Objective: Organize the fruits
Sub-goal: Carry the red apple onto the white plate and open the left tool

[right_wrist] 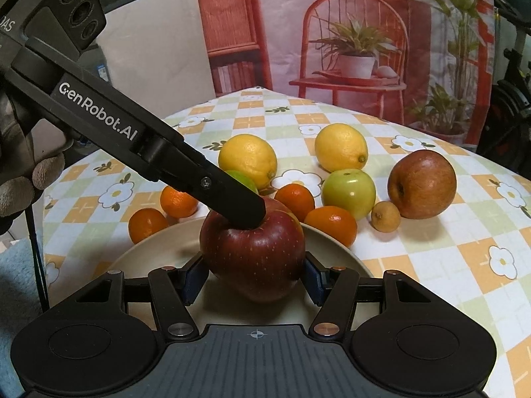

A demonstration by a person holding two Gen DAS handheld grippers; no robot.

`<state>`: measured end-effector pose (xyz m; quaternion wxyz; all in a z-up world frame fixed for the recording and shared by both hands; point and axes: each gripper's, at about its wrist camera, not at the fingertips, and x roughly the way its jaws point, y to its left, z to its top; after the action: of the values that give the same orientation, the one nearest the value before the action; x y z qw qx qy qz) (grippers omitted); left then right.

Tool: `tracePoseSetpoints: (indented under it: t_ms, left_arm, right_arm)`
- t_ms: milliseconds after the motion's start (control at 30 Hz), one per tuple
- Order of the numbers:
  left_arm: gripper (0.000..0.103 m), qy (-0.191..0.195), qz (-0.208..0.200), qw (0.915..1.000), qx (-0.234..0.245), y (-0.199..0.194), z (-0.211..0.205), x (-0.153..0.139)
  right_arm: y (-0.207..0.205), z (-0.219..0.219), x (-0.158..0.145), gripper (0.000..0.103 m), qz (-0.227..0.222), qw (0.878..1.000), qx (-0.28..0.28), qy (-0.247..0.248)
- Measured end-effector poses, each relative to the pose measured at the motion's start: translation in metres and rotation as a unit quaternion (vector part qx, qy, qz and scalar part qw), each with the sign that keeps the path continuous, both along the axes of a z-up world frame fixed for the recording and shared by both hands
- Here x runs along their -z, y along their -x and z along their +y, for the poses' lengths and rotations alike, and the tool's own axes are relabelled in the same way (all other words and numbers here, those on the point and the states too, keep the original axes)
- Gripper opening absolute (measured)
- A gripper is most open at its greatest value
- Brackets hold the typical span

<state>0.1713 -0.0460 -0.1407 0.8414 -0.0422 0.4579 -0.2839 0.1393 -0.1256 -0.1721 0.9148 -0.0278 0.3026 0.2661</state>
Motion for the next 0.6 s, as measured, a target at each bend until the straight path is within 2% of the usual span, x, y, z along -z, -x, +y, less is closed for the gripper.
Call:
tracePoseSetpoints:
  t_ms: [367, 600]
  left_arm:
    - [0.043, -0.019, -0.032, 0.9993, -0.005, 0.008, -0.002, -0.008]
    - [0.045, -0.015, -0.058, 0.9977, -0.031, 0.021, 0.007, -0.022]
  right_arm:
    - [0.006, -0.006, -0.006, 0.057, 0.002, 1.000, 0.010, 0.011]
    - [0.016, -0.023, -0.018, 0.061, -0.002, 0.999, 0.031, -0.007]
